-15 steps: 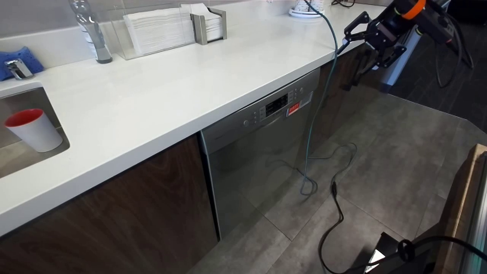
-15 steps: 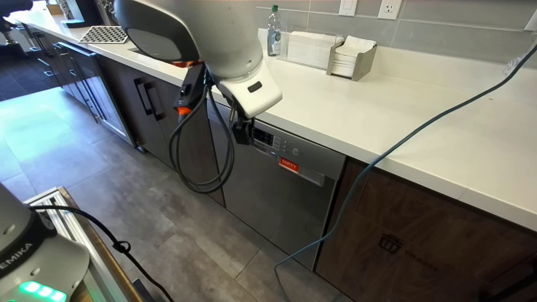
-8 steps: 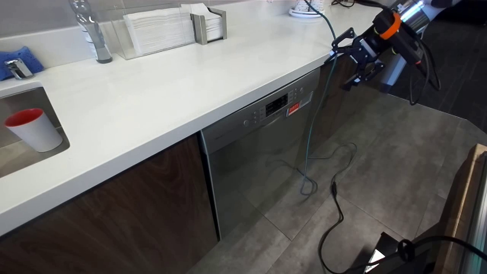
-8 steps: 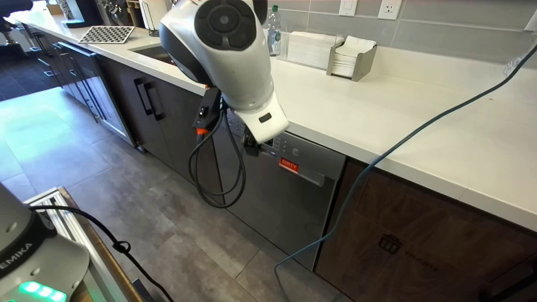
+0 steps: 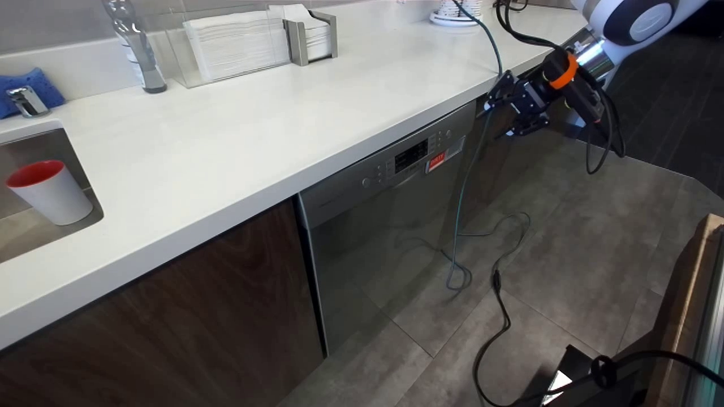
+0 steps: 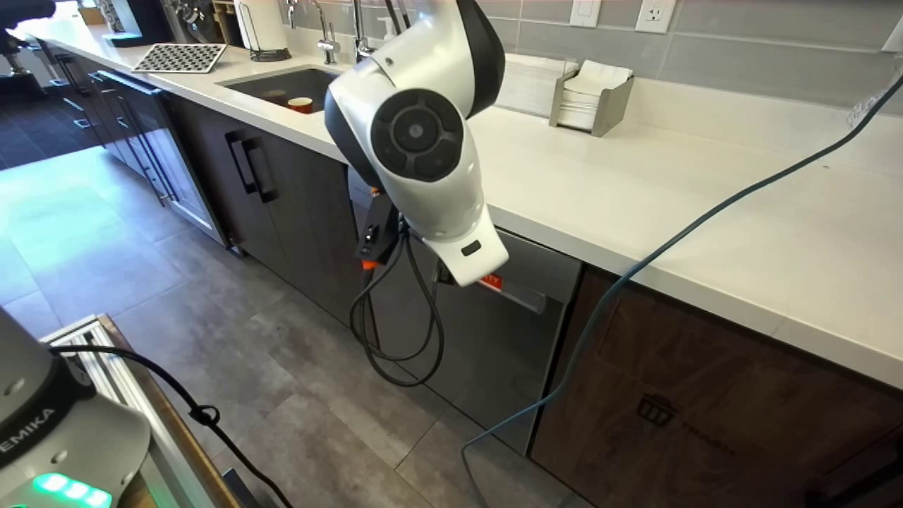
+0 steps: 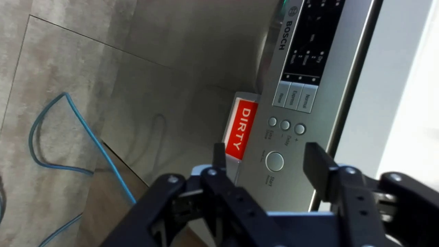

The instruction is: Press the big button on the top right side of the dishwasher

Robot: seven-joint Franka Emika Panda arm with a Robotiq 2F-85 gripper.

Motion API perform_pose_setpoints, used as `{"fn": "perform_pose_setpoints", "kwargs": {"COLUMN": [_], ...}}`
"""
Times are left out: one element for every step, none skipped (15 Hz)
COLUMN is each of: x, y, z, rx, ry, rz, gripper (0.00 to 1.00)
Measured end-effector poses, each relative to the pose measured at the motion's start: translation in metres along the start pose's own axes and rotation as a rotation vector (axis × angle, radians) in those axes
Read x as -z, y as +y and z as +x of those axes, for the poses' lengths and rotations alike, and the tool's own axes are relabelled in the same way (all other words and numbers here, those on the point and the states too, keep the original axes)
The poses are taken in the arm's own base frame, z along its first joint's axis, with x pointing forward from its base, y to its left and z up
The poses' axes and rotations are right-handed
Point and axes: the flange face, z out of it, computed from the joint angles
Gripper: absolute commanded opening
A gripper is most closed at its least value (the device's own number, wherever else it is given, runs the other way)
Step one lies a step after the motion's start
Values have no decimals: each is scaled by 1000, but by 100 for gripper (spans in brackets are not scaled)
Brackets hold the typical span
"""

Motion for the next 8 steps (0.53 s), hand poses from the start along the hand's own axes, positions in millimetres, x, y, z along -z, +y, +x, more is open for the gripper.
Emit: {"fn": "perform_pose_setpoints", "kwargs": {"x": [-4,-8,-12,-16,-20,-23,-27,-31], "y": [3,6,9,11,12,13,13,13], "z": [3,6,9,13,16,18,19,20], "rx": [-9,-20,-30,-40,-50,-59,-70,-80], "ry": [1,4,4,4,5,2,-1,-6], "rz": [6,15,27,40,53,67,79,90], "gripper": [22,16,8,2,0,0,0,0]}}
